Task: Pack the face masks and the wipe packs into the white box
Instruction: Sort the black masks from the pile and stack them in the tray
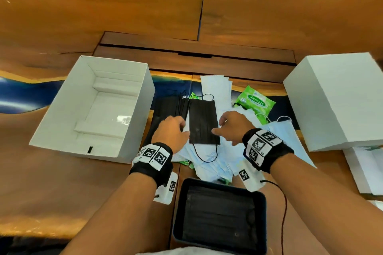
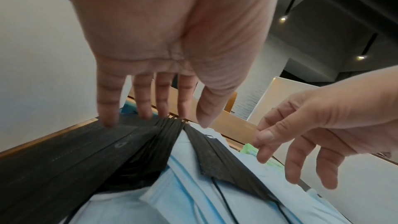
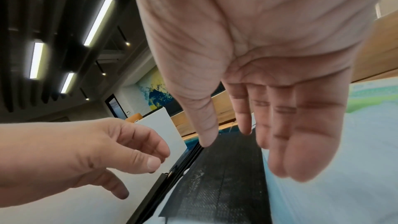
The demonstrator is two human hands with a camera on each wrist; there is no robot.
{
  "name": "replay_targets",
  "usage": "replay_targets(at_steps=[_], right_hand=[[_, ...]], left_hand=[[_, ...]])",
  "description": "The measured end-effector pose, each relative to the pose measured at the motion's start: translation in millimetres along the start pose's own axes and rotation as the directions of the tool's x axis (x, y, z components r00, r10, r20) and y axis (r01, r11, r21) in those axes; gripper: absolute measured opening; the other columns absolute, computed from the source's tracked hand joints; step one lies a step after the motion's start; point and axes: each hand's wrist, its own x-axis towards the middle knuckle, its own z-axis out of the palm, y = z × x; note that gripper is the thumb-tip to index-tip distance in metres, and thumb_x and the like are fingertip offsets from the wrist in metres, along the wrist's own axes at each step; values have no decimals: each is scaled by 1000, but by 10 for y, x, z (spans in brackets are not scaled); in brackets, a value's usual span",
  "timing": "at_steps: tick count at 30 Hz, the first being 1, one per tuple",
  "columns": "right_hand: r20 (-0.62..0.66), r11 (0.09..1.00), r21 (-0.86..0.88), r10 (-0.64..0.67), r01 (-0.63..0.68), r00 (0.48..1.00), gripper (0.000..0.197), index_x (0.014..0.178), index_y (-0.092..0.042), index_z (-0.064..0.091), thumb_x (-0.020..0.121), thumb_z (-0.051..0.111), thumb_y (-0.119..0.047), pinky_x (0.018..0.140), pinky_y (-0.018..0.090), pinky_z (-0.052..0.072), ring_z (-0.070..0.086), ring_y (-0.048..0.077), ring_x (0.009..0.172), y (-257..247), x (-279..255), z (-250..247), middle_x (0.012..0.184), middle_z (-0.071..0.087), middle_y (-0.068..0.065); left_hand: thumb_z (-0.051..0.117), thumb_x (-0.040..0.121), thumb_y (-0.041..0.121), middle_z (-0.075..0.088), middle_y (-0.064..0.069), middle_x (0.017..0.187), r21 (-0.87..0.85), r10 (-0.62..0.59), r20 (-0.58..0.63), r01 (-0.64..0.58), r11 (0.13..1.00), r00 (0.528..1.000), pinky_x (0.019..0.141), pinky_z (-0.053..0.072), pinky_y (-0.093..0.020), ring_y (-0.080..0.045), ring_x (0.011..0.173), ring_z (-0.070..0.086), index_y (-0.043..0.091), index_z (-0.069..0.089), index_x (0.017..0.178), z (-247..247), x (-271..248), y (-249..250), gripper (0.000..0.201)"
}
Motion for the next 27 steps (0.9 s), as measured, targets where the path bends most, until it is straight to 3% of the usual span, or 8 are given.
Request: replay_targets(at_steps=[3, 8, 11, 16, 21, 24, 27], right_hand=[[31, 997, 39, 66, -67, 997, 44, 110, -13, 49, 82, 71, -40, 67, 46, 61, 67, 31, 86, -31, 214, 39, 105, 56, 7], [19, 988, 65, 142, -143, 990, 61, 120, -11, 41, 80, 74, -44, 81, 46, 57, 59, 31, 103, -37, 512, 141, 108, 49, 5], [-7, 988, 68, 140, -139, 990, 54, 112, -12, 44, 78, 75, -41, 78, 39, 54, 60, 30, 101, -16, 641, 192, 103, 50, 4], [-52, 989, 120, 89, -82, 995, 31, 87, -9, 53, 77, 78, -26, 68, 36, 52, 60, 28, 80, 24, 783, 232, 90, 60, 10], [-46, 988, 146, 62, -55, 997, 38, 64, -15, 41, 77, 77, -23, 56, 30, 44, 54, 26, 64, 35, 793, 221, 68, 53, 6], [-21, 979, 202, 41, -36, 999, 33, 66, -13, 41, 81, 71, -17, 48, 28, 47, 53, 26, 61, 6, 727, 175, 66, 49, 8], [14, 937, 348, 5, -9, 1000, 17, 78, -8, 48, 84, 64, -10, 44, 26, 48, 62, 31, 68, -30, 627, 108, 78, 58, 21]], left_hand=[[69, 85, 37, 46, -11, 134, -11, -137, -49, 137, 991, 989, 99, 46, -45, -31, 122, 47, 17, 48, 131, -16, 200, -42, 54], [70, 77, 56, 30, -17, 150, -51, -305, 77, 309, 950, 949, 106, 41, -52, -39, 134, 39, 14, 24, 147, 38, 460, -131, 93], [68, 77, 61, 26, -17, 153, -7, -330, 128, 334, 943, 935, 106, 41, -50, -39, 136, 36, 15, 18, 150, 81, 546, -121, 100], [63, 84, 48, 38, -17, 143, 63, -348, 132, 342, 937, 928, 98, 47, -48, -38, 126, 46, 14, 28, 144, 55, 668, -86, 77], [52, 93, 17, 48, -22, 135, 148, -325, 85, 310, 939, 942, 89, 48, -42, -39, 118, 54, 6, 34, 137, 35, 660, -48, 50], [47, 94, 9, 60, -23, 122, 138, -277, 16, 273, 952, 961, 83, 50, -42, -39, 109, 61, 1, 46, 126, -2, 638, -122, 32], [46, 94, 5, 62, -23, 116, 85, -256, -65, 261, 962, 965, 77, 49, -41, -39, 104, 62, -2, 50, 120, -134, 568, -203, 26]])
